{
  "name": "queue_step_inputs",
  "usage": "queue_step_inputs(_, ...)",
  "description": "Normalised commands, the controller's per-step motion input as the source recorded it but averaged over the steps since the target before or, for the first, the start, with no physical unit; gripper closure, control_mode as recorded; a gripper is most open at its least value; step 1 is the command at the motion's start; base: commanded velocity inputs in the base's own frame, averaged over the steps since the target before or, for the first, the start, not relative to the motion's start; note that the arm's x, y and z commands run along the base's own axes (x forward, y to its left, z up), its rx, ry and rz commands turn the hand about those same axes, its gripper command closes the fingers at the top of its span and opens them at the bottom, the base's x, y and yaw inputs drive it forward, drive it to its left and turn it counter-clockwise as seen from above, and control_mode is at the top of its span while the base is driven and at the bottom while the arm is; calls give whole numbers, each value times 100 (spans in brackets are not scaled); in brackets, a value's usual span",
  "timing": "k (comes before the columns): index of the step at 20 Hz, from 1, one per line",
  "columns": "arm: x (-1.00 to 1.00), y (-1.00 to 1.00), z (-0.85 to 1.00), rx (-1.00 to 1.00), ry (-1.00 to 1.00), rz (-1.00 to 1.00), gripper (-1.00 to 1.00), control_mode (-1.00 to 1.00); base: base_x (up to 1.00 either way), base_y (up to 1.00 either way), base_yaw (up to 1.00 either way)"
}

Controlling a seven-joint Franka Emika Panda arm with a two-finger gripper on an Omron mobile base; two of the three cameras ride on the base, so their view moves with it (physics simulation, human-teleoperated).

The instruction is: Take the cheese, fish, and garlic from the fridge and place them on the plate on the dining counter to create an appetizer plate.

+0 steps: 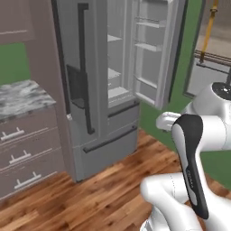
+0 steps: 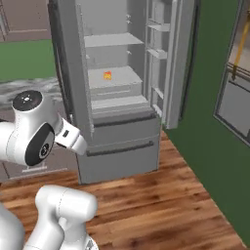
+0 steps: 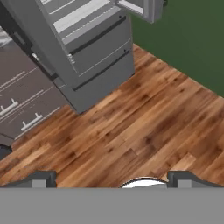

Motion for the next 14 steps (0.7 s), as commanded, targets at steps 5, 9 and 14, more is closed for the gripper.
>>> queue_step_inputs(5,0,0,0,0,0,0,-100,100,1,-93,42)
queue_step_inputs(9,0,0,0,0,0,0,-100,100,17,-74,41)
queue_step_inputs(14,0,0,0,0,0,0,-100,100,32,-64,41)
